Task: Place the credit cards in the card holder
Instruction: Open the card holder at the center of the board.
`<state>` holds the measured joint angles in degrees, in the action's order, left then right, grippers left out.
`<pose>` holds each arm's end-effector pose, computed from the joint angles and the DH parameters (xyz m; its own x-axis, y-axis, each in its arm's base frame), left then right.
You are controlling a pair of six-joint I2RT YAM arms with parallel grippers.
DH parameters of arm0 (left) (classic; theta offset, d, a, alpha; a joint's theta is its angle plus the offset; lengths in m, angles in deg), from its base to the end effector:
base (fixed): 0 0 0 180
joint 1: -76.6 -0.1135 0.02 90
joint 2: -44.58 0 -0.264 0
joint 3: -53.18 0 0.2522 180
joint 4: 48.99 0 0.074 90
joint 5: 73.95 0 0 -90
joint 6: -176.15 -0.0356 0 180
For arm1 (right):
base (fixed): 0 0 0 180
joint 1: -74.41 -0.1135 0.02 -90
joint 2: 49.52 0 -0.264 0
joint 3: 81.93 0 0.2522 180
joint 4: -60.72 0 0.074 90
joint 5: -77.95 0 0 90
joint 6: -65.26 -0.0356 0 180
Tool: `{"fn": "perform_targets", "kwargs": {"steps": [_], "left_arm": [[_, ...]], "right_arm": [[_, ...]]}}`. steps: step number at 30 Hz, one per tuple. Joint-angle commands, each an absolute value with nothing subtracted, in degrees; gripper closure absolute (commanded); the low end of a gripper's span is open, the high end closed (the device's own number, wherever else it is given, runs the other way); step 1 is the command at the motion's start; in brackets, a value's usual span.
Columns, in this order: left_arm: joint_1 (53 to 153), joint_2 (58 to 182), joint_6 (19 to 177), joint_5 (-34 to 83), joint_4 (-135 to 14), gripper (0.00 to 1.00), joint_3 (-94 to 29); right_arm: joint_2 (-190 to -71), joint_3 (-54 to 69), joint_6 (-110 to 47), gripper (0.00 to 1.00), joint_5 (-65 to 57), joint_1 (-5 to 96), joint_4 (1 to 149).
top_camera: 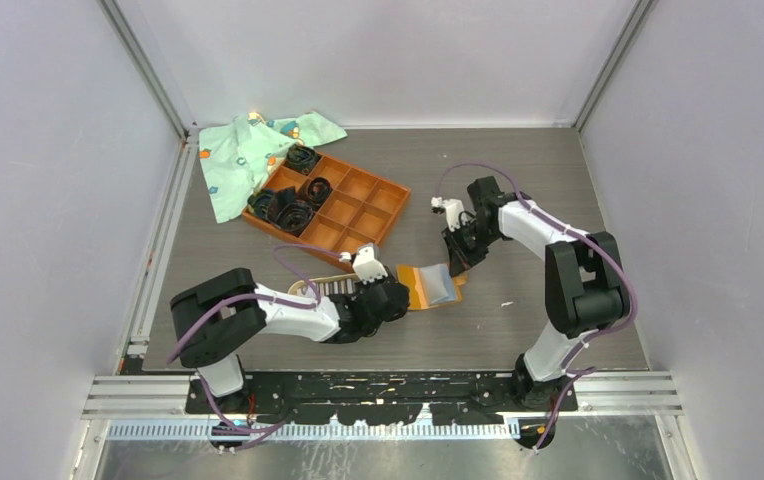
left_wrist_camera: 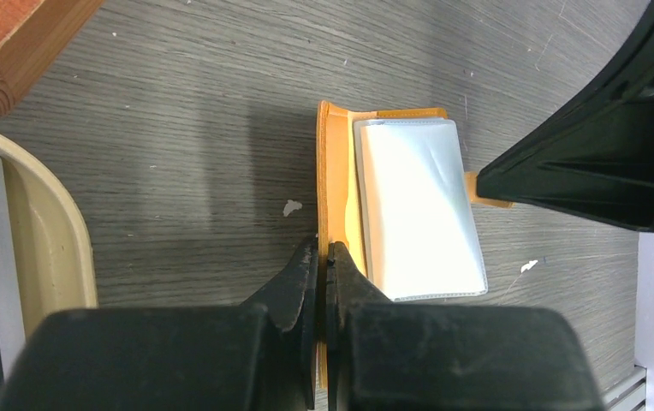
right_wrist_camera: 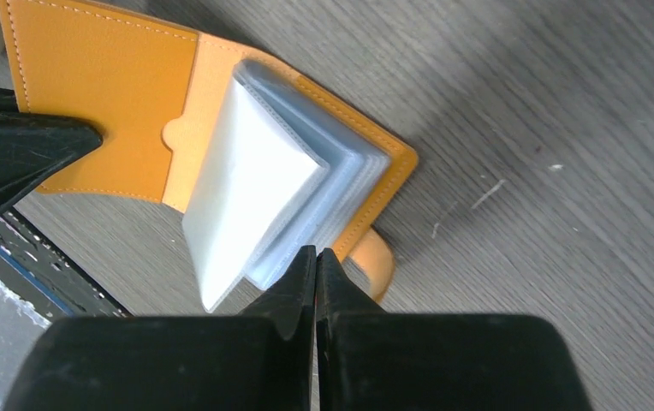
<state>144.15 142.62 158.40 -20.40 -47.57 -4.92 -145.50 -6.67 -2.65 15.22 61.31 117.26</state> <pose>0.1458 -0.2975 0.1491 -0.6115 -0.5262 -0.5909 -0.0540 0.7728 -0.6323 0.2950 0.0854 0.1838 -0.7675 -0.5218 -0.3724 -0.6351 0.6978 0.3312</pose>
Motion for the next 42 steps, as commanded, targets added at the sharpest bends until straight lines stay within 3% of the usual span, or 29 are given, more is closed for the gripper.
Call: {"fn": "perform_targets", "kwargs": {"steps": [1, 11, 15, 18, 22, 25, 29, 34, 37, 42], "left_arm": [[144.37, 143.54, 158.49, -22.96, -44.56, 1.0, -6.29], [144.44, 145.08, 155.95, -19.91, -40.74, 1.0, -6.79], [144.4, 146.33, 153.49, -17.09, -38.13, 1.0, -7.42], [144.37, 145.57, 152.07, -16.39, -38.15, 0.94, -7.15], [144.44, 142.39, 148.27, -15.75, -40.95, 0.69, -6.7], [144.37, 139.37, 142.65, -13.48, -45.91, 0.6, -7.53], [144.36, 133.23, 134.36, -8.01, -50.5, 0.57, -7.03], [144.29, 129.19, 126.65, 2.76, -43.32, 0.54, -4.18], [143.76, 132.19, 126.17, 7.08, -43.31, 0.61, -7.1], [140.94, 140.84, 128.88, 15.0, -40.94, 0.91, -11.44]], "right_arm": [[-145.88, -4.18, -3.88, 0.99, 14.14, 58.63, 119.3], [-146.96, -3.99, -8.52, 0.99, 31.47, 55.39, 117.82], [-149.35, -3.98, -11.0, 0.97, 29.3, 53.16, 115.89], [-152.02, -3.47, -12.13, 0.97, 27.71, 52.58, 115.49], [-154.06, -3.21, -13.23, 0.97, 25.64, 52.53, 115.03], [-154.98, -3.34, -13.91, 0.97, 24.36, 52.54, 114.45], [-155.88, -2.94, -14.43, 0.98, 24.16, 52.53, 114.47], [-155.67, -2.22, -13.98, 0.97, 28.87, 52.52, 115.09], [-154.84, -1.84, -13.41, 0.95, 29.97, 52.59, 115.79], [-153.26, -1.76, -13.14, 0.95, 30.98, 54.78, 116.18]]}}
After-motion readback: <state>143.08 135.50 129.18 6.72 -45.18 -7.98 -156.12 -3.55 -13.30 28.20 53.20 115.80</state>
